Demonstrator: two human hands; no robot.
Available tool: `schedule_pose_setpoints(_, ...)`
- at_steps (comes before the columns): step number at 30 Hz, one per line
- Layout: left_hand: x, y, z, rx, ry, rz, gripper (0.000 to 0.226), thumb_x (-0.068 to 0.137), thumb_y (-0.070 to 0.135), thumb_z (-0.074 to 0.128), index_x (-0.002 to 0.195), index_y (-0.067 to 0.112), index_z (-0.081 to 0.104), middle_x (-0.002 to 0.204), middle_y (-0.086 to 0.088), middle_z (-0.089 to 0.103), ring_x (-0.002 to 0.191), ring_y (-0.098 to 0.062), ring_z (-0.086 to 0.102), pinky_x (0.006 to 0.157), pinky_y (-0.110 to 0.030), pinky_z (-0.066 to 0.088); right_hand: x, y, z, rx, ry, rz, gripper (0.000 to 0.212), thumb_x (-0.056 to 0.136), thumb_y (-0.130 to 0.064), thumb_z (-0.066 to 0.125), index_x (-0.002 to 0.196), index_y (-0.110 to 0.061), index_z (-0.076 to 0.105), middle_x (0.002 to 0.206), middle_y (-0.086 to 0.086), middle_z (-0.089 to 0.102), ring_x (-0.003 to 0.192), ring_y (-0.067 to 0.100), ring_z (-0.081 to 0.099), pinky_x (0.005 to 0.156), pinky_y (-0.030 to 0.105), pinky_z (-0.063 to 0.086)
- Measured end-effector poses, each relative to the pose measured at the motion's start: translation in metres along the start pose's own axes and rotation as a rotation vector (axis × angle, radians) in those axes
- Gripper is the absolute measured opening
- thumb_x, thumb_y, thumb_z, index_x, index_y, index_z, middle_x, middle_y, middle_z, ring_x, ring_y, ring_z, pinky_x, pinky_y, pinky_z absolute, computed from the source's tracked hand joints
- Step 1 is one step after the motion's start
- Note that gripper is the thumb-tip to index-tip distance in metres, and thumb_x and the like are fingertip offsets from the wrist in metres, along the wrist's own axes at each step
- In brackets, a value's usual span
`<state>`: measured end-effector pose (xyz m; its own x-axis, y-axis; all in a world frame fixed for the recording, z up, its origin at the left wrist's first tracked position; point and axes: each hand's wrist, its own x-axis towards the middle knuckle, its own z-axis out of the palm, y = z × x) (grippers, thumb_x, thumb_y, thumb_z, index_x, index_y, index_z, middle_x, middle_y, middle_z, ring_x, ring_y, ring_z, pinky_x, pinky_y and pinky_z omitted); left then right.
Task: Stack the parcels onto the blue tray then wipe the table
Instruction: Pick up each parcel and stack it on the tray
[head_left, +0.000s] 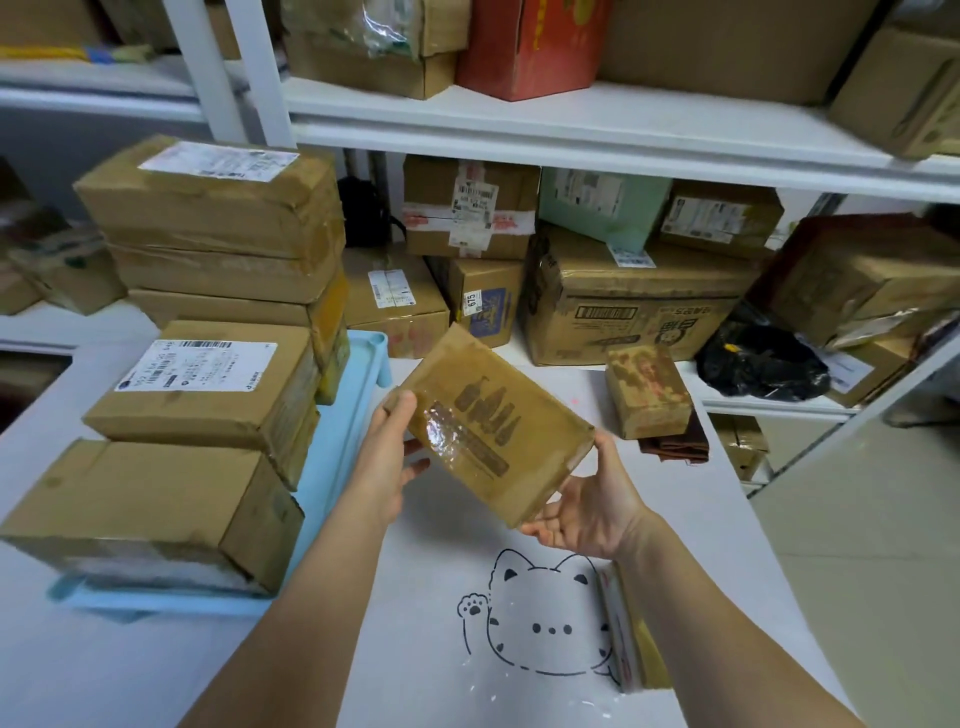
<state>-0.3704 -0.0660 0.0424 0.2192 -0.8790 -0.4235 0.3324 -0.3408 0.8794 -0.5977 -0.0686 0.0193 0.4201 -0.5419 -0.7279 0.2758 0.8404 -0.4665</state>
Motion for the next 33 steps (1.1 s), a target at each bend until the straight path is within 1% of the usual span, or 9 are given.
schedule_pose_setpoints(6, -0.007, 0.009, 0.000, 0.082, -0.055, 0.049, 0.035, 0.092, 0.039, 0.054, 0.125, 0.025, 0.049, 0.110, 0.001, 0.060, 0.107, -0.026, 0.056, 0.089, -0.042, 0.047, 0.001, -0.002, -0.001, -0.083, 0.048, 0.023, 0.112, 0.065, -0.095, 0.018, 0.131, -0.010, 0.051, 0.120, 0.031, 0.060, 0.077, 0.038, 0.069, 0.053, 0.026, 0.050)
schedule_pose_setpoints(10, -0.009, 0.012, -0.001, 0.092, -0.050, 0.072, 0.036, 0.092, 0.038, 0.053, 0.125, 0.022, 0.048, 0.107, 0.005, 0.059, 0.101, -0.023, 0.057, 0.090, -0.043, 0.046, 0.005, -0.001, -0.001, -0.174, 0.154, -0.049, 0.109, 0.070, -0.091, 0.005, 0.120, -0.011, 0.059, 0.111, 0.020, 0.068, 0.098, 0.038, 0.067, 0.073, 0.039, 0.052)
schedule_pose_setpoints(15, -0.013, 0.011, -0.002, 0.080, -0.029, 0.077, 0.031, 0.089, 0.034, 0.059, 0.117, 0.020, 0.053, 0.104, 0.005, 0.060, 0.103, -0.024, 0.058, 0.095, -0.044, 0.045, 0.013, -0.003, 0.006, 0.002, 0.317, -0.227, 0.066, 0.092, -0.067, 0.025, 0.113, -0.013, 0.057, 0.093, 0.015, 0.062, 0.082, 0.030, 0.063, 0.068, 0.041, 0.055)
schedule_pose_setpoints(20, -0.016, 0.012, 0.003, 0.113, 0.060, 0.078, 0.034, 0.088, 0.036, 0.062, 0.116, 0.018, 0.054, 0.116, -0.005, 0.059, 0.099, -0.024, 0.057, 0.090, -0.038, 0.048, 0.006, -0.010, 0.010, 0.013, 0.252, -0.295, 0.068, 0.077, -0.079, 0.043, 0.111, -0.023, 0.062, 0.115, 0.016, 0.061, 0.112, 0.033, 0.059, 0.089, 0.055, 0.051)
schedule_pose_setpoints(23, -0.017, 0.015, 0.005, 0.197, 0.111, 0.111, 0.041, 0.092, 0.043, 0.052, 0.125, 0.019, 0.056, 0.125, -0.007, 0.056, 0.119, -0.030, 0.051, 0.097, -0.041, 0.044, 0.001, -0.011, 0.014, -0.071, 0.254, -0.278, 0.058, 0.077, -0.063, 0.061, 0.119, -0.022, 0.061, 0.112, 0.014, 0.064, 0.109, 0.032, 0.058, 0.082, 0.050, 0.054)
schedule_pose_setpoints(25, -0.018, 0.021, 0.006, 0.234, 0.117, 0.120, 0.040, 0.096, 0.043, 0.042, 0.127, 0.021, 0.055, 0.120, -0.004, 0.054, 0.118, -0.026, 0.048, 0.102, -0.040, 0.039, 0.002, -0.008, 0.013, -0.018, 0.236, -0.245, 0.063, 0.072, -0.060, 0.067, 0.122, -0.021, 0.062, 0.117, 0.017, 0.064, 0.112, 0.034, 0.059, 0.085, 0.054, 0.053)
schedule_pose_setpoints(27, -0.016, 0.027, 0.005, 0.231, 0.112, 0.134, 0.030, 0.097, 0.039, 0.042, 0.116, 0.025, 0.060, 0.115, 0.002, 0.055, 0.110, -0.019, 0.047, 0.102, -0.037, 0.037, 0.002, -0.002, 0.012, 0.065, 0.191, -0.194, 0.073, 0.065, -0.063, 0.070, 0.123, -0.021, 0.063, 0.124, 0.019, 0.063, 0.114, 0.037, 0.060, 0.085, 0.057, 0.051)
schedule_pose_setpoints(30, -0.015, 0.034, 0.004, 0.190, 0.112, 0.168, 0.022, 0.095, 0.032, 0.050, 0.108, 0.021, 0.063, 0.112, 0.007, 0.060, 0.103, -0.013, 0.048, 0.100, -0.035, 0.036, 0.001, 0.005, 0.011, 0.145, 0.146, -0.168, 0.073, 0.068, -0.066, 0.065, 0.124, -0.019, 0.062, 0.121, 0.017, 0.065, 0.105, 0.037, 0.064, 0.077, 0.052, 0.054)
schedule_pose_setpoints(33, -0.015, 0.034, 0.001, 0.137, 0.105, 0.165, 0.037, 0.091, 0.040, 0.055, 0.120, 0.017, 0.060, 0.118, 0.003, 0.060, 0.106, -0.015, 0.051, 0.097, -0.036, 0.041, -0.005, 0.008, 0.014, 0.189, 0.063, -0.156, 0.066, 0.078, -0.067, 0.052, 0.119, -0.017, 0.064, 0.107, 0.015, 0.070, 0.090, 0.034, 0.066, 0.066, 0.042, 0.056)
